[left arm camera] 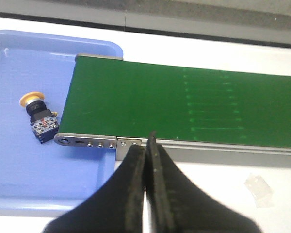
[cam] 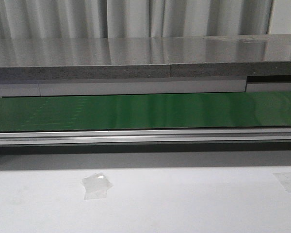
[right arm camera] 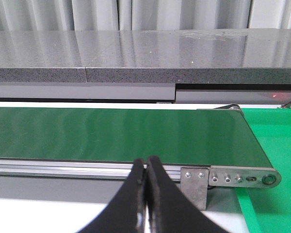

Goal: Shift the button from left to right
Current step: 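Move the left gripper down toward the yellow push-button in the blue tray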

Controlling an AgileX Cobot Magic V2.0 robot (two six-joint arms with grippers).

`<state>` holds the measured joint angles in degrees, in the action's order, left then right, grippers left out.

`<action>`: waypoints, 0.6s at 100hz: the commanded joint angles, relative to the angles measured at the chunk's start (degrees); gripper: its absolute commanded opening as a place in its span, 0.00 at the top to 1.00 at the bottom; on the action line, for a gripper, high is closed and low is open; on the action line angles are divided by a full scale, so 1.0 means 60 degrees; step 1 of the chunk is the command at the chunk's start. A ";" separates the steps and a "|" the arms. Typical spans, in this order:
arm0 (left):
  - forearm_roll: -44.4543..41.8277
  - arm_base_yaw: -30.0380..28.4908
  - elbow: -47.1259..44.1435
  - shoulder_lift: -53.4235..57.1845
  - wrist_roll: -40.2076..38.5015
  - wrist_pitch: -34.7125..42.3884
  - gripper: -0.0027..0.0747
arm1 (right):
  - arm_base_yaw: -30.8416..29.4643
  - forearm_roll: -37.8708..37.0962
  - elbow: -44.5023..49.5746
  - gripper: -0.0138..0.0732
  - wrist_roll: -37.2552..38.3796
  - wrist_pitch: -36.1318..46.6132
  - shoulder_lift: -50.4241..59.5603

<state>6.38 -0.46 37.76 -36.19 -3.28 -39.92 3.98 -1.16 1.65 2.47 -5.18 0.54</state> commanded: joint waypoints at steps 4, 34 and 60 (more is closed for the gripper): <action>-0.0047 0.0067 0.1380 -0.1007 -0.0090 -0.0438 0.99 | -0.0049 0.0016 -0.0156 0.92 -0.0051 0.0769 0.0197; -0.0047 0.0067 0.2399 -0.2391 -0.0090 -0.0878 0.99 | -0.0049 0.0016 -0.0156 0.92 -0.0051 0.0769 0.0197; -0.0047 0.0067 0.2399 -0.2925 -0.0090 -0.0939 0.98 | -0.0049 0.0016 -0.0156 0.92 -0.0051 0.0769 0.0197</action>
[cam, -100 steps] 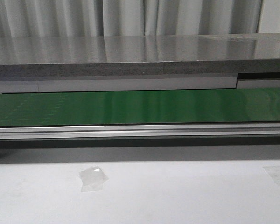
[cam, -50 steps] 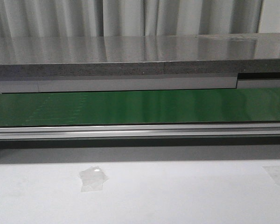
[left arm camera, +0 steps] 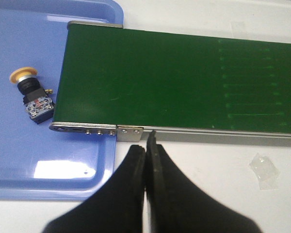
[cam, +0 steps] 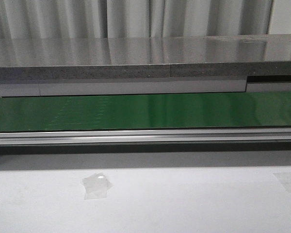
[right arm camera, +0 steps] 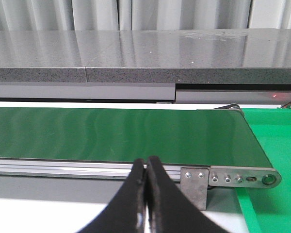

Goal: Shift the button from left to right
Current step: 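Move the left gripper down toward the yellow push-button in the blue tray, then close the left gripper around the yellow push-button's body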

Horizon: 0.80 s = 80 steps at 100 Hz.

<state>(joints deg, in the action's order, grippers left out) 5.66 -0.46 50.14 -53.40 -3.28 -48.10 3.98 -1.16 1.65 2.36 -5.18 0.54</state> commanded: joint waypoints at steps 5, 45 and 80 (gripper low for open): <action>0.0073 0.0067 0.0335 -0.0057 -0.0106 0.0346 0.93 | -0.0049 0.0016 -0.0156 0.92 -0.0032 0.0769 0.0197; -0.0513 0.0067 0.0335 -0.0064 -0.0210 0.0327 0.41 | -0.0049 0.0016 -0.0156 0.92 -0.0032 0.0769 0.0197; -0.0569 -0.1342 0.0394 -0.1057 -0.0523 0.0790 0.41 | -0.0049 0.0016 -0.0156 0.92 -0.0032 0.0769 0.0197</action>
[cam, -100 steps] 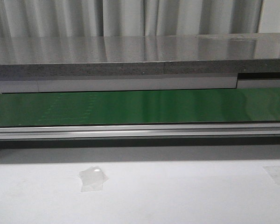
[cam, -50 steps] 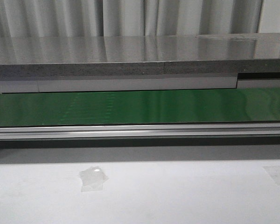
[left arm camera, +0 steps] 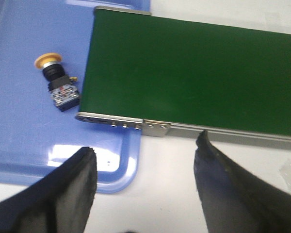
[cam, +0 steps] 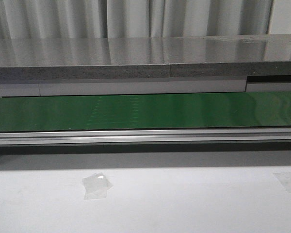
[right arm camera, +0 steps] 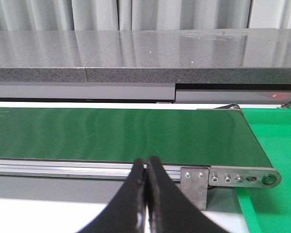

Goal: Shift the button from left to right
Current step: 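Close the left gripper around the yellow push-button's body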

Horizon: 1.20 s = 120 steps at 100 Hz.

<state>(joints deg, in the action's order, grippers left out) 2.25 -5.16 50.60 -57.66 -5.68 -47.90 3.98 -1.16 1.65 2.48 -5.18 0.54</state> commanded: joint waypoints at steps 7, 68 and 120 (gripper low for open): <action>0.0000 -0.1140 0.0318 -0.0805 -0.0123 0.1027 0.41 | -0.0049 0.0016 -0.0156 0.92 -0.0052 0.0769 0.0197; 0.0161 -0.2409 0.2268 -0.5242 -0.0123 0.2188 0.41 | -0.0049 0.0016 -0.0156 0.92 -0.0052 0.0769 0.0197; 0.0929 -0.2409 0.4245 -0.8302 -0.0123 0.2100 0.41 | -0.0049 0.0016 -0.0156 0.92 -0.0052 0.0769 0.0197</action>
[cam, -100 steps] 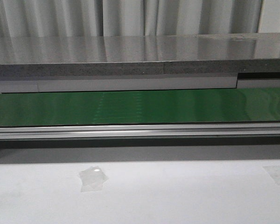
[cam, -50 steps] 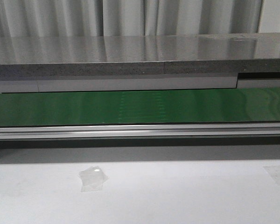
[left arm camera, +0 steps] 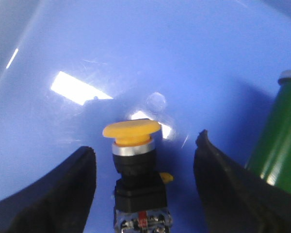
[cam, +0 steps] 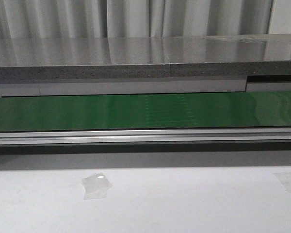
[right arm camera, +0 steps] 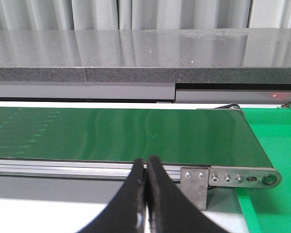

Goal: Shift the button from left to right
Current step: 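Close the left gripper around the yellow push-button's body, then lift the button, set it on the conveyor belt, open left gripper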

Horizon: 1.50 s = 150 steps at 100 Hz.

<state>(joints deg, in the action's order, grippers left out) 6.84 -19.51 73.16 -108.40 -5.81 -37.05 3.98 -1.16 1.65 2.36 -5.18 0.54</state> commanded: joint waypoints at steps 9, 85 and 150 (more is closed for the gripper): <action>0.0187 -0.0018 0.0624 -0.0077 -0.0101 0.0330 0.41 | -0.0049 0.0016 -0.0156 0.92 -0.0032 0.0769 0.0197; 0.0199 -0.0018 0.0700 -0.0810 -0.0119 0.0102 0.47 | -0.0049 0.0016 -0.0156 0.92 -0.0032 0.0769 0.0197; -0.0519 -0.0018 0.0721 0.0392 0.0274 -0.0629 0.97 | -0.0049 0.0016 -0.0156 0.92 -0.0032 0.0769 0.0197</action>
<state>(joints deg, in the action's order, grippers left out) 4.00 -19.55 75.91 -112.01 -5.46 -40.96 3.98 -1.16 1.65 2.47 -5.18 0.54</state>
